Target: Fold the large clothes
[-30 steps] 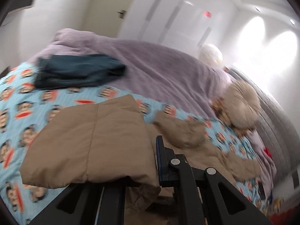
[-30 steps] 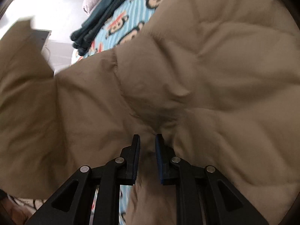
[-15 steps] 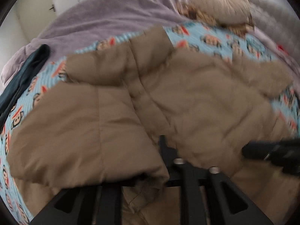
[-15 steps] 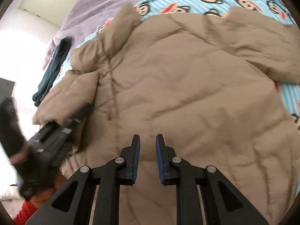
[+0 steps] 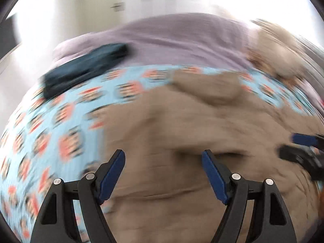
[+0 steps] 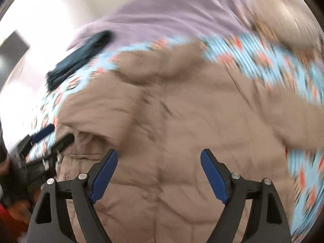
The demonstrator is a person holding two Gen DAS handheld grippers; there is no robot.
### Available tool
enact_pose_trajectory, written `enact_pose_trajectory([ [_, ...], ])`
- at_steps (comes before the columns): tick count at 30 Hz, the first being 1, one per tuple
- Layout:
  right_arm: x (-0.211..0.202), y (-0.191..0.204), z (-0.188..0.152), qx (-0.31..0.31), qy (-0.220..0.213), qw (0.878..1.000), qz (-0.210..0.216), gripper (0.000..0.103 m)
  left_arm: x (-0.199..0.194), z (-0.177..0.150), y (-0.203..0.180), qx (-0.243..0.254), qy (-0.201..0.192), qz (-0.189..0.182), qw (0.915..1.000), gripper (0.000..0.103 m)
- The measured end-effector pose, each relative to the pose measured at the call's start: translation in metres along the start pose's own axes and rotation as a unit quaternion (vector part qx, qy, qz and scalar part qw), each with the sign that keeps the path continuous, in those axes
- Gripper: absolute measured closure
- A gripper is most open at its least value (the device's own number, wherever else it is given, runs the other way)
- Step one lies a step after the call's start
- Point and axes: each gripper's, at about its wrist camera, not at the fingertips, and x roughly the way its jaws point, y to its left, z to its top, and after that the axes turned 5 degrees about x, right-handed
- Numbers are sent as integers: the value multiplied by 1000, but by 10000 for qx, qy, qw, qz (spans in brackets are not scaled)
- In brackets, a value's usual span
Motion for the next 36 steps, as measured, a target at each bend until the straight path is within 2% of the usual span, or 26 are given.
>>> enact_pose_trajectory([
  [2,1,32,0,-684,-133,9974,-153,17,14,-10,34,-468,321,235,9981,24],
  [5,29,86,-5,-1877,-194,9799,-651,17,42,-27,62,-760,723,445,9935,24],
  [7,50,109,-8,-2354,-227,9678,-862,17,59,-36,65,-819,912,517,9911,24],
  [9,67,120,-5,-2598,-343,9590,-1082,17,66,-44,63,-897,938,521,9902,24],
  [10,71,120,1,-2558,-413,9592,-1128,17,68,-46,62,-926,951,502,9899,24],
  [11,74,113,10,-2350,-476,9638,-1165,17,69,-48,61,-937,974,482,9897,24],
  [13,71,85,32,-1537,-552,9795,-1177,17,72,-50,60,-923,1016,427,9896,24],
  [14,69,62,44,-928,-539,9877,-1134,17,73,-47,60,-906,1050,381,9896,24],
  [16,68,8,56,366,-321,9944,-942,17,70,-41,63,-952,1105,125,9892,24],
  [17,72,-13,58,876,-165,9930,-776,17,68,-36,69,-1064,1044,-144,9887,24],
  [18,78,-46,55,1553,110,9866,-496,19,65,-32,75,-1160,983,-339,9878,24],
  [20,87,-78,46,2095,376,9766,-314,26,64,-19,91,-1427,898,-733,9829,24],
  [21,89,-87,41,2212,439,9739,-254,29,65,-14,97,-1550,888,-865,9801,24],
  [22,92,-96,36,2374,486,9701,-142,37,72,-7,105,-1706,920,-1056,9753,24],
  [24,93,-108,29,2649,469,9631,17,43,91,2,114,-1898,1105,-1294,9670,24],
  [27,92,-110,28,2687,490,9619,110,53,119,8,115,-2125,1323,-1624,9544,24],
  [28,93,-108,27,2654,514,9627,119,57,123,11,111,-2131,1322,-1680,9534,39],
  [30,94,-106,28,2565,577,9648,126,66,119,20,93,-1802,1180,-1761,9605,73],
  [31,95,-106,28,2532,603,9654,133,71,110,26,78,-1381,1090,-1478,9732,73],
  [32,95,-106,28,2519,634,9656,142,73,107,29,69,-1058,1014,-1279,9809,73],
  [34,94,-107,23,2562,693,9640,189,81,104,29,62,-689,994,-1070,9869,77],
  [36,94,-102,21,2611,738,9620,298,83,115,25,72,-671,1143,-918,9869,77],
])
